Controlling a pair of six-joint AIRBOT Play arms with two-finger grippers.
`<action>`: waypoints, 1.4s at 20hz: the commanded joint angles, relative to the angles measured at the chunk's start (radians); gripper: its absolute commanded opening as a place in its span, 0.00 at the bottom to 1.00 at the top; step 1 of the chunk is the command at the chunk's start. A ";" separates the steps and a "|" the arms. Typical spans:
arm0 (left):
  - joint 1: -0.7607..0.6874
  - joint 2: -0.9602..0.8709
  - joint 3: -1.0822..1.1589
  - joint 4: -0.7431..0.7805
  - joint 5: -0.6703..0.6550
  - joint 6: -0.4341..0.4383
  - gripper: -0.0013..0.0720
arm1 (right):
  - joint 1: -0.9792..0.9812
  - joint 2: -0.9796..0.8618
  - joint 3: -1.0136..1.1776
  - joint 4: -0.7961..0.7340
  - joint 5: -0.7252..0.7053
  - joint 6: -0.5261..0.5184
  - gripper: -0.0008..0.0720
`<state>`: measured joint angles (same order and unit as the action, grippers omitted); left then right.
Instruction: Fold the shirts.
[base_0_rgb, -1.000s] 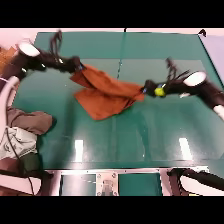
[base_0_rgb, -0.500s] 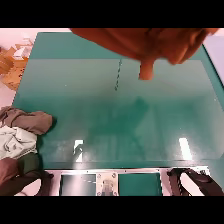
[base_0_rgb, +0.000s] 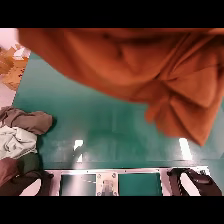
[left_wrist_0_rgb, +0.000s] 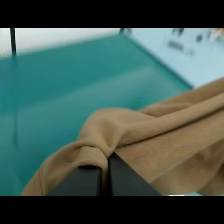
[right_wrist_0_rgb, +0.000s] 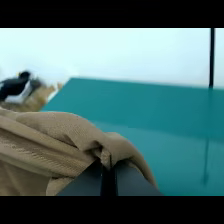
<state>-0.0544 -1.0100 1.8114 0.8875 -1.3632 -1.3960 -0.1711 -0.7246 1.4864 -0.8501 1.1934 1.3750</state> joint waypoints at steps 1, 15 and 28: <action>0.000 -0.019 -0.307 0.001 -0.026 -0.008 0.05 | 0.073 -0.110 -0.192 0.005 0.000 -0.039 0.03; 0.066 -0.575 -0.621 -0.061 0.389 0.236 0.80 | 0.151 -0.826 -0.254 0.090 -0.159 -0.074 0.51; 0.186 -0.603 -0.533 0.021 0.154 0.218 0.75 | 0.113 -0.689 -0.623 0.124 -0.175 -0.078 0.63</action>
<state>0.1261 -1.5986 1.2804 0.9134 -1.1713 -1.1759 -0.1055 -1.4178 0.9440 -0.7616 1.1011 1.2991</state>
